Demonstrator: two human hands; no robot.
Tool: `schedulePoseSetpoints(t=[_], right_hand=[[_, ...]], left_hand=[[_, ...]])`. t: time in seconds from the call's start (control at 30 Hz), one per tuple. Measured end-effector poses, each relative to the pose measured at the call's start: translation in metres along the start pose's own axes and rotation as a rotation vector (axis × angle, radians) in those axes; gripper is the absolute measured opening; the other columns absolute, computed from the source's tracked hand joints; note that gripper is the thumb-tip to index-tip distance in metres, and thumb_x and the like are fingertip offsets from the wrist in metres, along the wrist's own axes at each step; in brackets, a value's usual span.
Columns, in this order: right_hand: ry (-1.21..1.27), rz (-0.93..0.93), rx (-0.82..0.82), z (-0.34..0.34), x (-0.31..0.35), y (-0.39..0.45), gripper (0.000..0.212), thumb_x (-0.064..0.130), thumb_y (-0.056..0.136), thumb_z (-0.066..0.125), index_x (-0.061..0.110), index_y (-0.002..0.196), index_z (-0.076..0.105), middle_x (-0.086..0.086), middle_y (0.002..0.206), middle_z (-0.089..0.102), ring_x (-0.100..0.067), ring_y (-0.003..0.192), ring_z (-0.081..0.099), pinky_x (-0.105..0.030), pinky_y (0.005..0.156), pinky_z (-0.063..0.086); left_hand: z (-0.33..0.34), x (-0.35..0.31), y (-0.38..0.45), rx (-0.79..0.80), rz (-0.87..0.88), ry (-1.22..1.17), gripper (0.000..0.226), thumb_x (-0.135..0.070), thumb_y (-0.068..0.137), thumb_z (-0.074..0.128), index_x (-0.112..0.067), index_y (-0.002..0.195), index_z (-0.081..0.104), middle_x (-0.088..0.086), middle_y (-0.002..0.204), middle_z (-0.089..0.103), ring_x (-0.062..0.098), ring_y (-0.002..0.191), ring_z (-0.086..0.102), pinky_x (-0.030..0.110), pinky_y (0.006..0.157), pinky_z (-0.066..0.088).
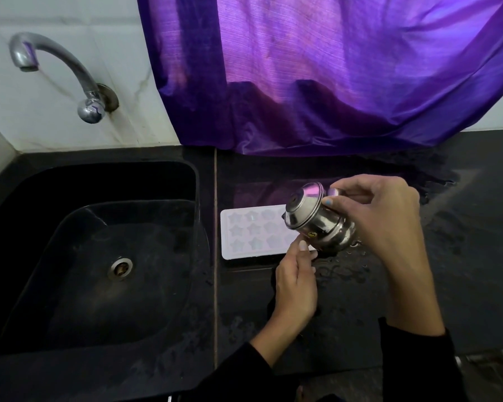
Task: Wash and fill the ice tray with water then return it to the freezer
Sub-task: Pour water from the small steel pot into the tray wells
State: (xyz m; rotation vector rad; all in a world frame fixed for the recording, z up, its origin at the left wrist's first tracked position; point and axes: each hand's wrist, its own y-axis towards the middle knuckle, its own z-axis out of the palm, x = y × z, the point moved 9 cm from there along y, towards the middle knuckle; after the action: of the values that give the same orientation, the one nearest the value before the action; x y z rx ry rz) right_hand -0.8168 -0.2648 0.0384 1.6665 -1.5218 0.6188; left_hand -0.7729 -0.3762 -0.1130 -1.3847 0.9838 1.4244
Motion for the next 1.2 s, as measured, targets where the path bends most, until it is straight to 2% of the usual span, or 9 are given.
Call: schedulePoseSetpoints(t=[0.2,0.33,0.43,0.53,0.7,0.97,1.2], right_hand=[[0.001,-0.025,0.033,0.014,0.005,0.001,0.01,0.028,0.072,0.081,0.031,0.079,0.073,0.013,0.073,0.072,-0.006,0.075,0.07,-0.042,0.077,0.058],[-0.019,-0.046,0.056,0.023,0.009,0.001,0.011,0.03,0.071,0.081,0.035,0.076,0.072,0.012,0.073,0.071,-0.008,0.076,0.07,-0.044,0.077,0.057],[-0.05,-0.055,0.073,0.029,0.01,0.002,0.01,0.03,0.072,0.08,0.035,0.076,0.072,0.013,0.073,0.071,-0.009,0.076,0.069,-0.043,0.077,0.057],[-0.071,-0.057,0.083,0.032,0.012,0.002,0.01,0.029,0.073,0.08,0.034,0.078,0.072,0.012,0.075,0.07,-0.01,0.078,0.068,-0.043,0.077,0.056],[-0.111,-0.069,0.091,0.037,0.014,0.001,0.012,0.032,0.073,0.081,0.033,0.083,0.074,0.009,0.077,0.071,-0.012,0.079,0.068,-0.042,0.077,0.055],[-0.128,-0.086,0.096,0.041,0.017,-0.001,0.011,0.031,0.073,0.08,0.032,0.082,0.074,0.01,0.077,0.071,-0.011,0.078,0.068,-0.041,0.076,0.055],[-0.123,-0.092,0.095,0.04,0.018,-0.001,0.009,0.03,0.074,0.08,0.031,0.081,0.074,0.011,0.078,0.071,-0.009,0.079,0.068,-0.04,0.078,0.056]], left_hand=[[-0.008,0.003,0.002,-0.036,0.012,0.009,0.028,-0.034,0.1,0.031,-0.048,0.111,0.053,-0.02,0.1,0.066,0.003,0.101,0.063,0.032,0.084,0.054],[-0.014,0.008,0.003,-0.068,-0.011,-0.01,0.039,-0.042,0.095,0.031,-0.03,0.122,0.057,-0.018,0.098,0.067,0.005,0.1,0.064,0.036,0.085,0.054],[-0.016,0.011,0.002,-0.072,-0.031,0.005,0.041,-0.038,0.1,0.032,-0.02,0.129,0.056,-0.016,0.098,0.066,0.006,0.1,0.064,0.039,0.088,0.054],[-0.019,0.012,0.001,-0.076,-0.053,0.024,0.045,-0.044,0.097,0.031,-0.022,0.126,0.057,-0.018,0.097,0.066,0.005,0.095,0.064,0.038,0.087,0.053],[-0.02,0.011,0.0,-0.086,-0.072,0.017,0.035,-0.029,0.103,0.032,-0.017,0.122,0.059,-0.013,0.097,0.065,0.005,0.1,0.063,0.033,0.086,0.054],[-0.022,0.013,0.002,-0.088,-0.081,0.014,0.044,-0.037,0.099,0.033,-0.012,0.124,0.058,-0.014,0.096,0.065,0.007,0.1,0.064,0.039,0.087,0.054],[-0.021,0.014,0.003,-0.084,-0.106,0.024,0.026,-0.029,0.103,0.033,-0.029,0.107,0.058,-0.014,0.093,0.065,0.008,0.098,0.064,0.041,0.087,0.053]])
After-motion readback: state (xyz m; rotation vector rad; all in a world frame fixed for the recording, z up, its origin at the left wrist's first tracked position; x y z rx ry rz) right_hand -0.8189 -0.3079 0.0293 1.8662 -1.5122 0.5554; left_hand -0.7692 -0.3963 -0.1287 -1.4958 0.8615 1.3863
